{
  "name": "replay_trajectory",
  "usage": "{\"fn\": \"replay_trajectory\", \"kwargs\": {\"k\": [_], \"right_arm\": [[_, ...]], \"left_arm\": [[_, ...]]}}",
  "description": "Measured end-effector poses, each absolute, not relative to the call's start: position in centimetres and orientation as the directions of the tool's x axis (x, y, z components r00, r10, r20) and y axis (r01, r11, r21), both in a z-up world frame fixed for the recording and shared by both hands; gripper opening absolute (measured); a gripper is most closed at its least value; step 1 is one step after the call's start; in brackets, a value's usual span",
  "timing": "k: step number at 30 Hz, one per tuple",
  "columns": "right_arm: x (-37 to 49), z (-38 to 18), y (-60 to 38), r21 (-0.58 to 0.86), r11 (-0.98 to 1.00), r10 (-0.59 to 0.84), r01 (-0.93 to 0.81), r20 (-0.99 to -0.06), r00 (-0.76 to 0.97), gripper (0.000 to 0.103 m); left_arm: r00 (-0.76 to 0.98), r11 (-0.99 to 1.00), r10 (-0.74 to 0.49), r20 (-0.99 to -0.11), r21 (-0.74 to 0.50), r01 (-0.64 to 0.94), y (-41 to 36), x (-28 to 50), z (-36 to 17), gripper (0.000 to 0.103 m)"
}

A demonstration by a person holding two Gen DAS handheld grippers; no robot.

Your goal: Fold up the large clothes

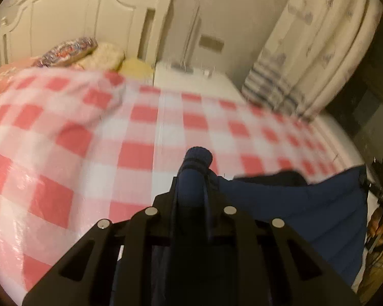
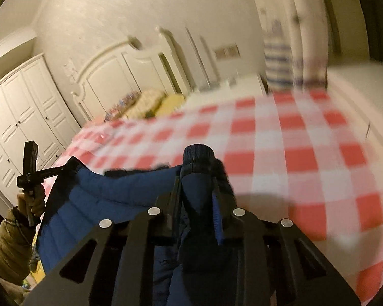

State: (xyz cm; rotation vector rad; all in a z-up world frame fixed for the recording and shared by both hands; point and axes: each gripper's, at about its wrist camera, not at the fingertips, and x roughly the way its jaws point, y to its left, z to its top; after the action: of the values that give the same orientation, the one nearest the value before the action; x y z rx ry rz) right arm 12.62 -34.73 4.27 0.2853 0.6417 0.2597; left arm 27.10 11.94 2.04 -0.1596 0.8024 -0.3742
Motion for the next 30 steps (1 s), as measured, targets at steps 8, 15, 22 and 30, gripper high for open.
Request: {"fn": "replay_trajectory", "kwargs": {"k": [8,15,22,30], "right_arm": [[18.5,-3.7,-33.7,0.225,0.974,0.203,-0.035,-0.792,0.575,0.029],[15.5,3.2,-31.8,0.096,0.995,0.064,0.008,-0.718,0.693,0.079],[16.0,6.3,-21.0,-0.026,0.986,0.106,-0.163,-0.653,0.75,0.064],[20.1,-2.9,-18.1,-0.014,0.985,0.088,-0.173,-0.818,0.569,0.056]], "left_arm": [[0.516,0.985,-0.073,-0.854,0.021,0.173,7.8,30.5,-5.4,0.044],[0.795,0.988,0.057,-0.604,0.149,0.042,7.6,25.2,2.9,0.101],[0.789,0.938,0.01,-0.614,0.28,0.206,-2.4,22.4,3.6,0.101],[0.666,0.93,0.056,-0.744,0.282,0.237,-4.2,25.9,-5.5,0.101]]}}
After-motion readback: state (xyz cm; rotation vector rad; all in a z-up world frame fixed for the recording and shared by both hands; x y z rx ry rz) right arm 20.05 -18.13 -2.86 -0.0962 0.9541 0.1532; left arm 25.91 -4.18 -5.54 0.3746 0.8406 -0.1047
